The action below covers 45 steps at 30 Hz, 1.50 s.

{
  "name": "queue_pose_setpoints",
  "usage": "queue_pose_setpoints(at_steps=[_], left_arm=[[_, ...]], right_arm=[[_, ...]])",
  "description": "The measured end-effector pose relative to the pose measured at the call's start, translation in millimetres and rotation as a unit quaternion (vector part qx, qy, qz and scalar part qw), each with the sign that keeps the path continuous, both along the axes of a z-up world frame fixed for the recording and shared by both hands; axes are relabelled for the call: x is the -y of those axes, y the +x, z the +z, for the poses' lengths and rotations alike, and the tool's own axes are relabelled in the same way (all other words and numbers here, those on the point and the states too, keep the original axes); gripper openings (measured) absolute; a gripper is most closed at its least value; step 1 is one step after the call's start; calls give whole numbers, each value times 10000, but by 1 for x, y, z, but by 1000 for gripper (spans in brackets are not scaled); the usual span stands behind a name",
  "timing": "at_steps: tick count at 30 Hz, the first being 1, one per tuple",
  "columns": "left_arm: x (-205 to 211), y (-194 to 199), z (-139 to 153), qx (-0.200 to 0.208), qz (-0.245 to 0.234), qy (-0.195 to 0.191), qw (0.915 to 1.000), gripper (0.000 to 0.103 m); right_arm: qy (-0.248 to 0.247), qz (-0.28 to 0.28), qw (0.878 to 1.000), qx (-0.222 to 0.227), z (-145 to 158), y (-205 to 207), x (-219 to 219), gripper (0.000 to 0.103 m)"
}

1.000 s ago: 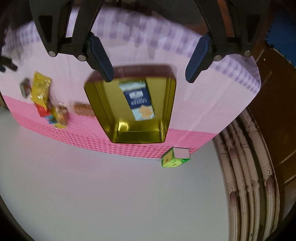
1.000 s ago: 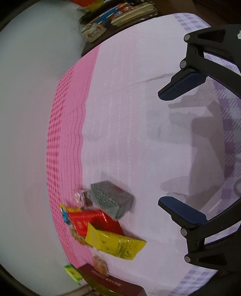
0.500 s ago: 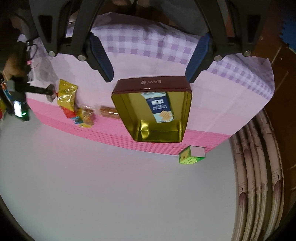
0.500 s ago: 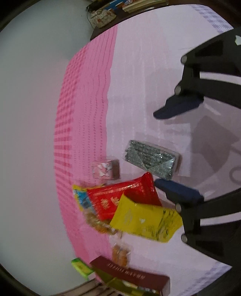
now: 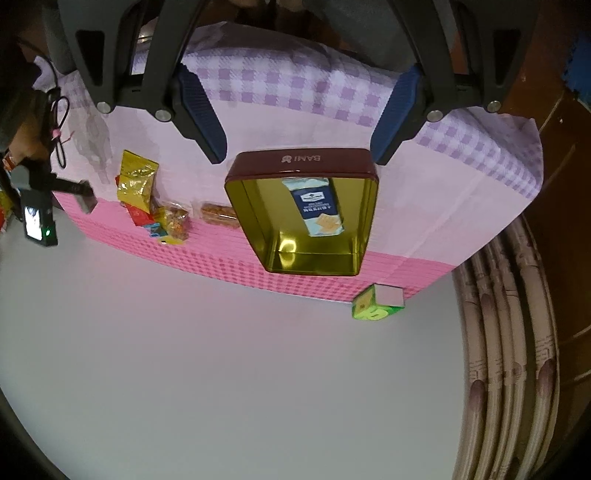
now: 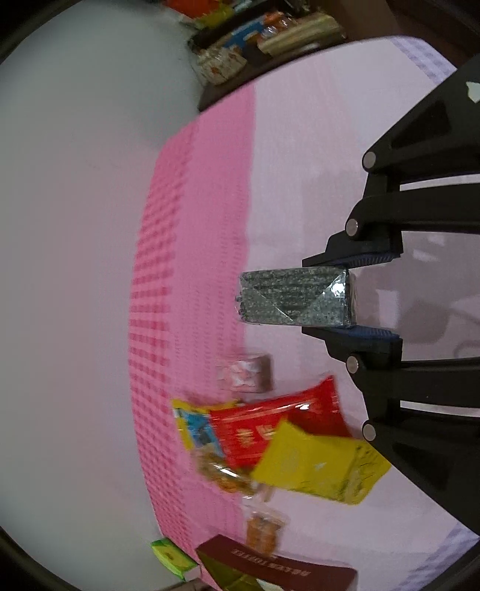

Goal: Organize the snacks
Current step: 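Reach the right tool to the grey wrapped block and grasp it, then carry the grey block with the right tool into the tin and release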

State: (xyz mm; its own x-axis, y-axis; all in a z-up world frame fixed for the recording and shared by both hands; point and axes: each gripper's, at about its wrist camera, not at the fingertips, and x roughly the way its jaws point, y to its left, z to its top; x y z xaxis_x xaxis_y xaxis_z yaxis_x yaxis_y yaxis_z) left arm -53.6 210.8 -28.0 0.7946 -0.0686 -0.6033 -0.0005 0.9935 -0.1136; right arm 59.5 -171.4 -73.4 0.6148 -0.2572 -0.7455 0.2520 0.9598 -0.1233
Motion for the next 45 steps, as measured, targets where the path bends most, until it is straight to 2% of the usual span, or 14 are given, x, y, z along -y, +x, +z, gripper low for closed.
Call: queue_pose_setpoints(at_steps=[6,10,20,28,45], left_arm=[[-5,-4,3,38,197,-6,9998,82],[-8,-8,7,90,252,-29,9996,82],[-8,-11,10,117,242,-8,9996,82],[-10,-10,10,109,266,-38,9996,82],[-17,-5,5,-3,381,-110,9992,82]], right_arm=[[-269,230,9991,230,41,18,-30,24],[-385,541,9969,418,68,30,-68,24],[-374,1286,9887,670,100,39,-161,24],[-445,1747,9816,620,94,46,-218,24],[-473,2470,9675,261,60,51,-299,24]])
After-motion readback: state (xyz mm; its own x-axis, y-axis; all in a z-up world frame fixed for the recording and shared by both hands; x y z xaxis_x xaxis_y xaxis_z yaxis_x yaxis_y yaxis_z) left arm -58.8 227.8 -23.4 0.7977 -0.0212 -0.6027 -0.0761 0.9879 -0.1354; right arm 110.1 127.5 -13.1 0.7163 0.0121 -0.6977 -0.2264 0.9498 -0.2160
